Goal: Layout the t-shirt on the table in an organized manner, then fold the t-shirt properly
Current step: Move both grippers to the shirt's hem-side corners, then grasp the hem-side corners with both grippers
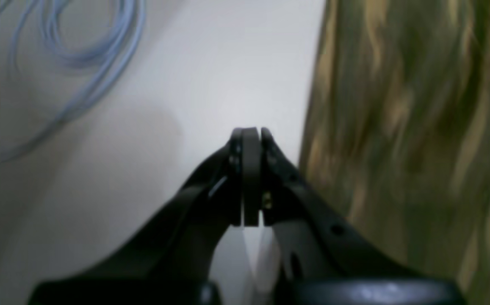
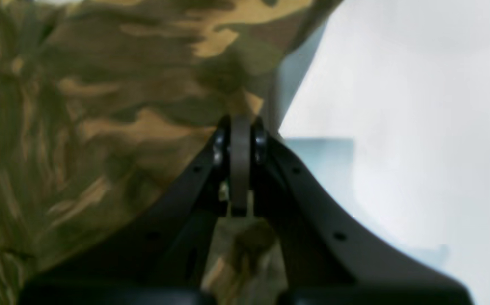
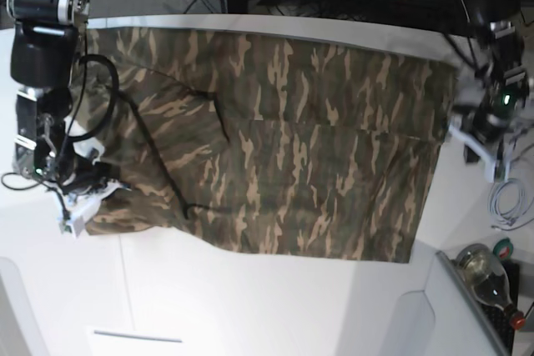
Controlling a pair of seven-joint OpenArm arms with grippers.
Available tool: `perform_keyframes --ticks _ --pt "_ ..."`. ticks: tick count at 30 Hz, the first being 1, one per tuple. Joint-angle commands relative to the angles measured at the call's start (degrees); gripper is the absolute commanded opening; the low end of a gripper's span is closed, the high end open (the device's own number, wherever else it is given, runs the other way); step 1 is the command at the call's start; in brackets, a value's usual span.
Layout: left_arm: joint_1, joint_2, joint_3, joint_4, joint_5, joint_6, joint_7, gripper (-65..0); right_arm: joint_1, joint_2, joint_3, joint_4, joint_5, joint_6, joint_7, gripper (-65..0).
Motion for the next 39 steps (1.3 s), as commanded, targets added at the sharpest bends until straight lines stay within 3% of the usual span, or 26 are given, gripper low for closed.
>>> perform_keyframes --ticks 1,6,8,10,18,21,23,28,30,33,35,39 --pt "-3.1 -1.0 0.5 -2.1 -0.6 0.1 -1.1 -65.0 0.2 -0.1 0.3 4.0 0.6 0.3 0.3 -64.7" --pt "-13.4 -1.0 5.0 -13.5 -0.6 0.1 -1.4 -22.4 -6.1 -1.0 0.0 19.1 0.6 0.3 -3.4 -64.8" --pt "-16.2 -0.9 6.6 -17.2 -1.1 0.1 -1.6 -11.7 -7.7 -1.1 0.0 23.0 0.6 0.3 -4.7 -64.8" --pt "-19.3 -0.8 7.8 -21.0 -1.1 0.1 -1.6 -6.1 -8.5 -1.1 0.0 25.9 0.6 0.3 -5.8 -64.8" --pt "-27.4 -0.5 8.0 -33.4 -0.6 0.1 -2.3 -7.2 -11.4 -1.1 0.0 30.3 0.7 0.3 -6.4 -64.8" --pt "-28.6 -0.5 8.0 -39.7 -0.6 0.5 -7.2 -7.2 -12.1 -1.1 0.0 31.1 0.8 0.3 -6.4 -64.8" --pt "-28.6 -0.5 8.1 -42.6 -0.5 2.6 -9.6 -7.2 -12.1 -1.1 0.0 31.2 0.8 0.3 -6.4 -64.8" --pt "-28.0 0.8 8.2 -44.2 -0.5 3.1 -10.3 -9.1 -12.1 -1.1 0.0 31.2 0.8 0.3 -6.4 -64.8" --pt "-27.8 1.0 8.2 -44.3 -0.5 3.1 -10.3 -20.6 -12.1 -1.1 0.0 31.2 0.8 0.3 -6.4 -64.8" --pt "-26.8 1.8 8.2 -44.1 -0.5 3.4 -10.6 -51.0 -12.2 -1.1 0.0 31.2 0.8 0.4 -6.4 -64.8" --pt "-26.2 1.9 8.2 -44.0 -0.5 3.4 -10.7 -65.0 -12.7 -1.1 0.0 31.2 0.8 0.4 -6.1 -64.8" --pt "-25.9 2.0 8.2 -43.8 -0.5 3.4 -10.7 -65.0 -12.9 -1.1 0.0 31.2 0.8 0.5 -6.1 -64.8"
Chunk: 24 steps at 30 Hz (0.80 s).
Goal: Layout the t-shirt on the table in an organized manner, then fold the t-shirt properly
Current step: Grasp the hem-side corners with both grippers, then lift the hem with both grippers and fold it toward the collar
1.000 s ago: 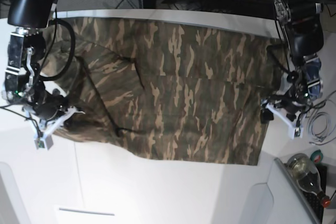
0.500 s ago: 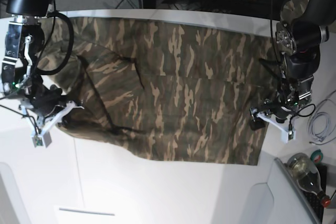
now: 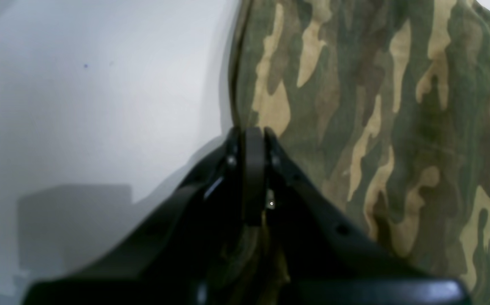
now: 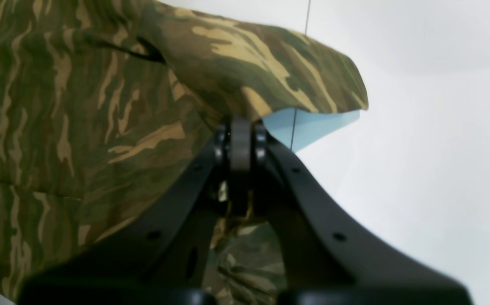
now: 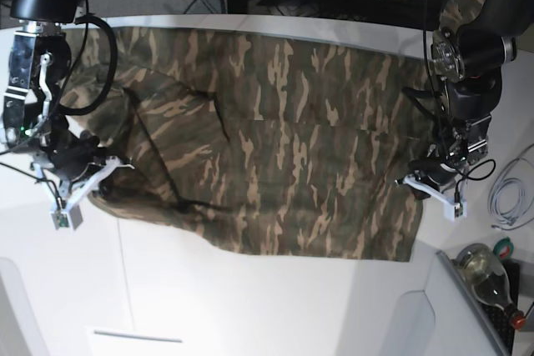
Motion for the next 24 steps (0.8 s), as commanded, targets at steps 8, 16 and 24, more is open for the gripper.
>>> perform_keyframes --ticks 8,16,24 --pt "8.1 0.2 -0.2 20.9 0.4 -0.3 11.4 -65.0 0.9 0.5 0.1 0.9 0.4 0.3 1.4 -64.8" --pt "21.0 2.5 -0.6 49.0 0.3 -0.3 21.7 -65.0 0.9 0.5 0.1 0.8 0.4 0.3 1.4 -64.8" --pt "28.6 3.2 -2.8 62.0 0.7 -0.3 30.6 -65.0 -0.5 -0.7 0.1 0.9 0.4 0.3 1.4 -64.8"
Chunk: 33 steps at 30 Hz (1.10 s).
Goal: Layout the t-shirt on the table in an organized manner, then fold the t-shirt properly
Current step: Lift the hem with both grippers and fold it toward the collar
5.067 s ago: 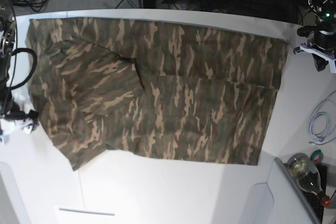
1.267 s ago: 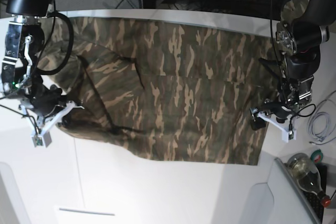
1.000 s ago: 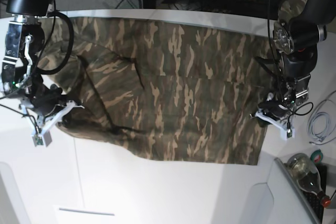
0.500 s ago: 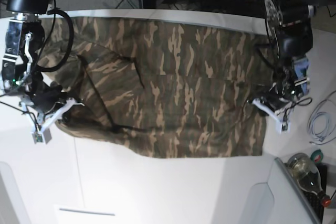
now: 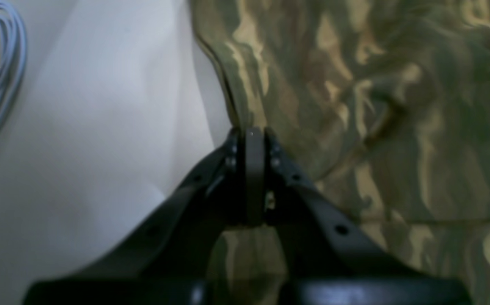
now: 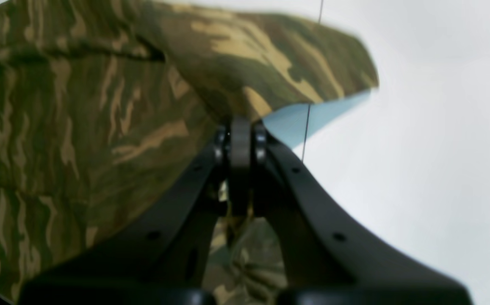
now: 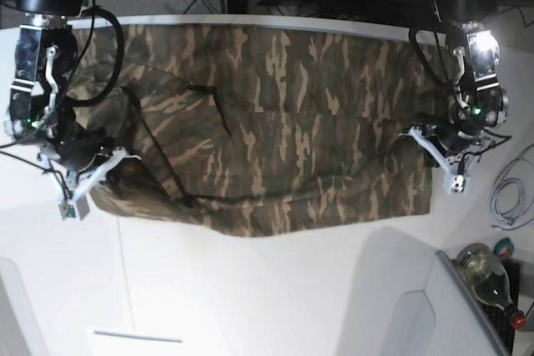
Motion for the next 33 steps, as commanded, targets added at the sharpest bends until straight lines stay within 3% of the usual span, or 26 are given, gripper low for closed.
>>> perform_keyframes --ticks 1,5,15,20,22,26,29,33 --pt "-0.2 -0.1 -1.3 2.6 0.2 0.5 0.3 -65.0 0.9 0.6 0.1 0.9 0.4 0.3 1.3 -64.8" --pt "3.0 0.6 -3.6 6.1 0.3 0.5 3.3 -65.0 0.6 0.6 0.1 1.1 0.4 0.3 1.4 -64.8" --pt "8.8 0.6 -4.0 6.5 0.3 0.5 3.4 -63.7 0.6 0.5 0.1 1.2 0.4 0.3 1.3 -64.8" --pt "10.5 0.3 -4.1 6.6 0.2 0.5 3.4 -28.6 0.6 0.5 0.1 1.2 0.4 0.3 1.3 -64.8" --pt "11.2 0.5 -4.6 8.1 0.2 0.5 3.4 -20.7 0.6 0.5 0.1 1.2 0.4 0.3 1.3 -64.8" --pt "12.4 1.0 -9.5 12.4 -0.3 0.5 4.4 -19.6 0.6 0.5 0.1 1.2 0.4 0.3 1.4 -64.8" --pt "8.3 0.4 -11.8 11.9 0.2 0.2 4.3 -19.4 0.6 0.5 0.1 1.2 0.4 0.3 1.4 -64.8" --pt "-2.3 -3.1 -11.7 -0.3 0.3 0.1 4.1 -19.4 0.6 0.5 0.1 1.3 0.4 0.3 1.4 -64.8"
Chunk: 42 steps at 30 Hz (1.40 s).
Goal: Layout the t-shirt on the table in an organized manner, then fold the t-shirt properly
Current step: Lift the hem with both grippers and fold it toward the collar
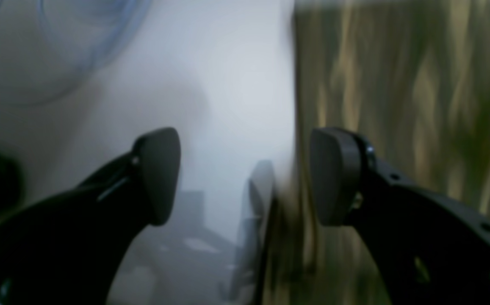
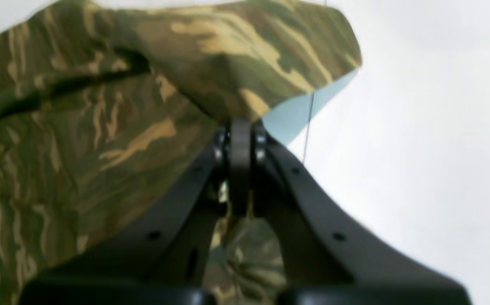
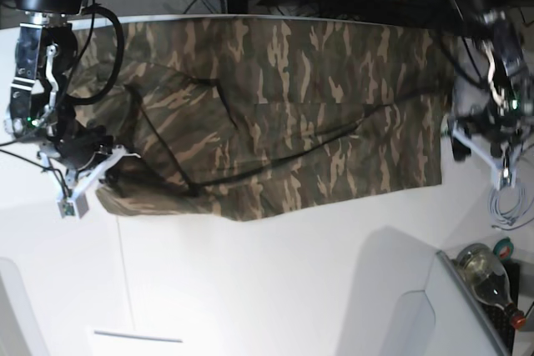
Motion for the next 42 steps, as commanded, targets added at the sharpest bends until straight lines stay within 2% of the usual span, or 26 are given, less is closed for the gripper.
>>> perform_keyframes --ticks 1,3,5,8,11,25,27,28,31,34,39,41,42 --pt "-3.2 -1.8 -0.3 -3.2 0.1 0.4 -0.6 -19.4 0.8 0.4 0.2 1.2 0.6 0.3 1.3 -64.8" --pt "-9.1 -3.5 -0.3 -11.2 0.1 0.4 -1.1 -19.4 0.8 0.4 0.2 1.2 0.6 0.3 1.3 -64.8" --pt "-13.3 -4.2 -0.1 -17.9 0.2 0.4 -4.9 -19.4 0.8 0.4 0.2 1.2 0.6 0.3 1.3 -64.8" --pt "-16.3 -5.5 6.4 -25.8 0.2 0.4 -10.6 -19.4 0.8 0.4 0.2 1.2 0.6 0.3 1.3 -64.8" --pt "-18.1 -5.8 11.7 -30.9 -0.5 0.8 -13.7 -19.4 0.8 0.4 0.2 1.2 0.6 0.3 1.3 -64.8" --pt "-24.9 -4.8 12.4 -52.1 0.1 0.8 -25.3 -19.7 0.8 0.4 0.2 1.0 0.6 0.3 1.3 -64.8" --pt "-25.6 -4.3 12.4 -53.9 0.1 0.8 -26.2 -24.5 0.9 0.4 0.2 0.8 0.5 0.3 1.3 -64.8" --pt "-25.6 -4.2 12.4 -54.0 0.1 0.8 -26.5 -31.8 0.9 0.4 0.2 0.7 0.5 0.3 1.4 -64.8" --pt "-26.0 -3.2 12.4 -53.9 0.1 0.8 -27.8 -65.0 1.5 0.7 0.1 -0.8 0.4 0.3 1.4 -64.8" --pt "-27.9 -3.0 12.7 -53.3 0.2 0.8 -28.7 -65.0 4.5 1.1 0.1 -5.3 0.4 0.3 1.5 -64.8" --pt "-31.1 -3.0 22.5 -49.9 -0.5 0.8 -28.8 -65.0 8.7 2.5 0.1 -11.6 0.3 0.3 6.0 -64.8" --pt "-31.4 -3.0 23.6 -47.4 -0.5 0.8 -28.7 -65.0 11.2 3.0 0.1 -15.2 0.3 0.3 7.2 -64.8" --pt "-32.1 -3.0 23.6 -46.4 -0.5 0.8 -28.7 -65.0 12.5 4.2 0.1 -17.2 0.3 0.3 7.9 -64.8"
